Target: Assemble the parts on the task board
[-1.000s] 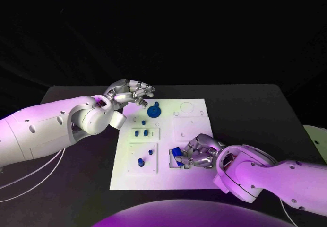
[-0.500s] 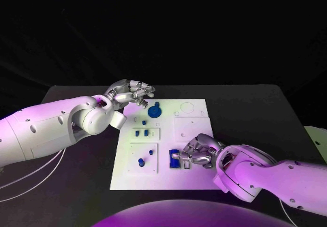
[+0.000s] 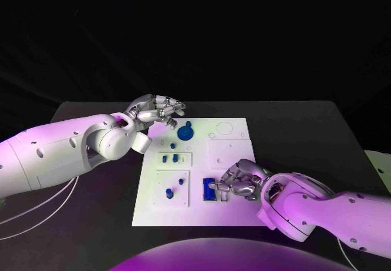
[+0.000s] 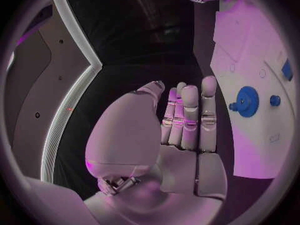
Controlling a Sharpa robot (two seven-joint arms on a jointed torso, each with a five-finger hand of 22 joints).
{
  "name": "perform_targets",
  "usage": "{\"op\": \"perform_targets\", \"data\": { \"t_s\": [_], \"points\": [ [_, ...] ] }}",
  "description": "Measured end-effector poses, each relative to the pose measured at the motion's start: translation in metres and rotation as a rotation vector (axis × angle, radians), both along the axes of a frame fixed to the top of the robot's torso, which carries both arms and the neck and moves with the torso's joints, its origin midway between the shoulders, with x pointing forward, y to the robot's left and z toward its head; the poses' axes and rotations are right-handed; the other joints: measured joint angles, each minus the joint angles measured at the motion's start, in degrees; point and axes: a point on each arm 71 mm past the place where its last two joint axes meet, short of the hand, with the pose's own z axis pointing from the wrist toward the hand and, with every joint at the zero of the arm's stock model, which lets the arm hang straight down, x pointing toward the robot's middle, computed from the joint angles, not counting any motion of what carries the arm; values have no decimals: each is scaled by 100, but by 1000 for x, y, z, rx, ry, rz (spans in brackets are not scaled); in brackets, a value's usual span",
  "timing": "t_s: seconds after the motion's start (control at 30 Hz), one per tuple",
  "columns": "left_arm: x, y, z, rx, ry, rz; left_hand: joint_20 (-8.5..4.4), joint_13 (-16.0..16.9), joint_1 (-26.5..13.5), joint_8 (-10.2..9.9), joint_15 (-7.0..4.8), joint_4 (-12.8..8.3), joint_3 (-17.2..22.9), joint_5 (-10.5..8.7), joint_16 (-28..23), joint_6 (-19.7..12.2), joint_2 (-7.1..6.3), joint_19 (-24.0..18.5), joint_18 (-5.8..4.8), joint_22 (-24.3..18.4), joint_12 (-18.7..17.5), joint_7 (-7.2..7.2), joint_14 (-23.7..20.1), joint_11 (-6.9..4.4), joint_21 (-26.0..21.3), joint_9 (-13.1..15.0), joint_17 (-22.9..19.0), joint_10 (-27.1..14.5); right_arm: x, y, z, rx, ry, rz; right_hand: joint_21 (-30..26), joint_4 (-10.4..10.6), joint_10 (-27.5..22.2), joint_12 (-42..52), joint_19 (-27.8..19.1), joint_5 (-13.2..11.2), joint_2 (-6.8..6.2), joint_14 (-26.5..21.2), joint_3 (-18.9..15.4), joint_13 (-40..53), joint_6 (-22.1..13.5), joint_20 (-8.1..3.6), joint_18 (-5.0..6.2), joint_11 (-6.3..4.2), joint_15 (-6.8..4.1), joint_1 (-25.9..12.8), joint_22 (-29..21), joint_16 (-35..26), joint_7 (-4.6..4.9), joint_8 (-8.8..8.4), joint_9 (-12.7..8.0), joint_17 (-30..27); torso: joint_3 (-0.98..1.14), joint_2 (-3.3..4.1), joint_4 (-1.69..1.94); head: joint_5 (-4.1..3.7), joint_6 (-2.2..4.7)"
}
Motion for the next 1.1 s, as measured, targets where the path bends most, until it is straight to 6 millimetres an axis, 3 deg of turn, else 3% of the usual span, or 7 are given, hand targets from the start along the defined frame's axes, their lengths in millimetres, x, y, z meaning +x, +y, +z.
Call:
{"op": "perform_targets", "data": {
  "t_s": [0.2, 0.33, 0.5, 0.77, 1.1],
  "points": [
    [0, 1, 0, 1, 0, 1, 0, 0, 0, 0, 0, 0, 0, 0, 0, 0, 0, 0, 0, 0, 0, 0, 0, 0, 0, -1, 0, 0, -4, -3, 4, 17, -21, 40, 0, -101, 73, 114, 28, 152, -42, 1, 293, 2, 133, -32, 0, -73, -62, 967, -1, 23, -133, 79, 155, 3, -1, -1, -1, 3, -5],
    [0, 1, 0, 0, 0, 1, 0, 0, 0, 0, 0, 0, 0, 0, 0, 0, 0, 0, 0, 0, 0, 0, 0, 21, -35, 5, -7, -21, -4, -10, 6, 11, -45, 64, 0, -61, 73, 114, 10, 152, -92, 1, 360, 2, 133, -53, 0, -73, -62, 1166, -1, 23, -133, 79, 210, 5, -1, -2, -4, 8, -23],
    [-1, 1, 0, -1, -2, 2, 0, 0, 0, 0, 0, 0, 0, 0, 0, 0, 0, 0, 0, 0, 0, 0, 0, 21, -35, 8, -7, -21, -1, -32, 10, -20, -93, 51, 0, -36, 73, 114, 10, 187, -99, 1, 385, 3, 37, -53, -1, -73, -62, 1173, -1, 23, -82, 27, 192, 4, 0, -9, -4, 13, -49],
    [-2, 4, 1, -3, -8, 6, 0, 0, 0, 0, 0, 0, 0, 0, 0, 0, 0, 0, 0, 0, 0, 0, 0, 21, -35, 7, -7, -21, 6, -65, 26, -55, -163, 13, -44, -10, 51, 79, 10, 187, -99, 1, 411, 4, -54, -53, 0, -51, -62, 1173, -2, 23, -32, -58, 138, 4, -2, -14, -1, -58, -75],
    [-4, 2, -2, -7, -8, 2, 0, 0, 0, 0, 0, -3, 3, 0, 0, 0, 0, 0, 0, 0, 0, 0, 0, 21, -35, 8, -6, -21, 4, -92, 21, -121, -167, -10, -44, 12, 31, 52, 10, 219, -100, 3, 464, 4, -94, -52, 0, -31, -59, 1172, -2, 22, 9, -200, -5, 3, -7, -46, -7, -129, -79]
  ]
}}
